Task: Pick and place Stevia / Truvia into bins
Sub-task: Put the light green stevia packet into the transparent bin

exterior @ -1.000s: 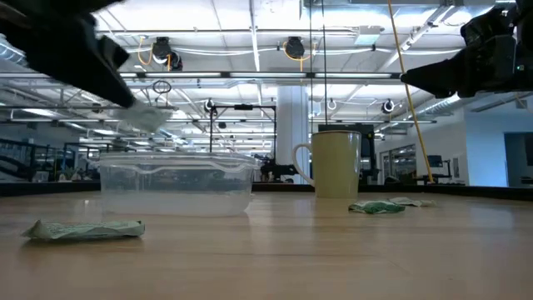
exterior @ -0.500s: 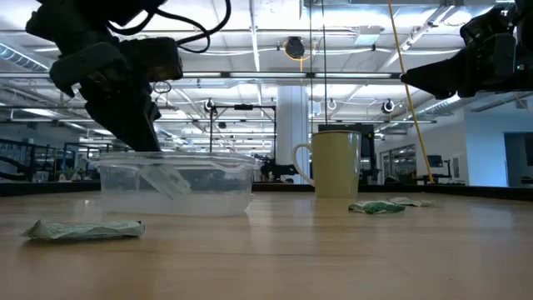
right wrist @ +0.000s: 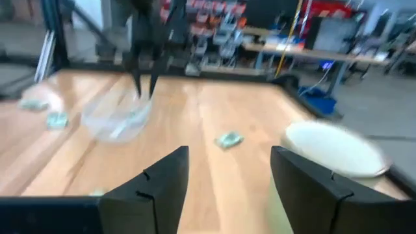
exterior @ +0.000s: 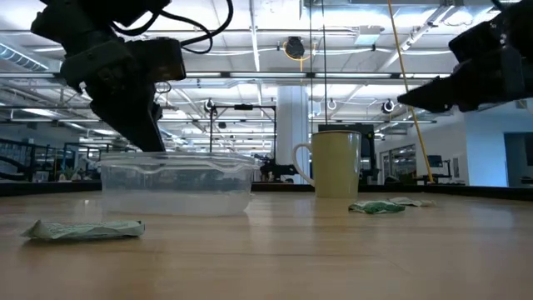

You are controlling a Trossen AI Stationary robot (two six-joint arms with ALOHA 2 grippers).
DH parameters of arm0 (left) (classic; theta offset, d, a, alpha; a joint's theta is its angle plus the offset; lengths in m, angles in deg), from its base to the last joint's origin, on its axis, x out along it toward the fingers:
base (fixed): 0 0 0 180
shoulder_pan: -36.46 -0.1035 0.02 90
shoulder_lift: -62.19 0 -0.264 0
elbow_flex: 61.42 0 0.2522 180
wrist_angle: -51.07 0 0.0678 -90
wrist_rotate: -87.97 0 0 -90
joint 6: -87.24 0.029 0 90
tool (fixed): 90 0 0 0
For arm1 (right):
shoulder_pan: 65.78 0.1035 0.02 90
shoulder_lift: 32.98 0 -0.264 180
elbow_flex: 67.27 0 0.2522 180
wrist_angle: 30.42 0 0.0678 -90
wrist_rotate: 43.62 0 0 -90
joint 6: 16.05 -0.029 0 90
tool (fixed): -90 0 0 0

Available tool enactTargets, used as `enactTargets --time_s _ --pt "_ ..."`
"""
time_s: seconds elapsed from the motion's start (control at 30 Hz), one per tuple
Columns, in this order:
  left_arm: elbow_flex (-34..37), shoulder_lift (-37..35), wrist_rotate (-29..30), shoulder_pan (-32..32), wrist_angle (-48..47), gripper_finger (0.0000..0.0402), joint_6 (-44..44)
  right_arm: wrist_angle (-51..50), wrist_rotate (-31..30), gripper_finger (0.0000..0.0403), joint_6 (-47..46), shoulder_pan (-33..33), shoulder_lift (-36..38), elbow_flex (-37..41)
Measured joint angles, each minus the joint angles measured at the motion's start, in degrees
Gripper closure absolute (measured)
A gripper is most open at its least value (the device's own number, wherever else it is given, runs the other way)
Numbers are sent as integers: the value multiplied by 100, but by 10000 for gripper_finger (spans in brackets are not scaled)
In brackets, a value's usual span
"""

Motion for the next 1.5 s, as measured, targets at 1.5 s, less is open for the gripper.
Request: enactTargets --time_s 1.5 --pt "-1626 -9 1204 -33 -341 277 1650 3088 -1008 234 -1406 743 -6452 -480"
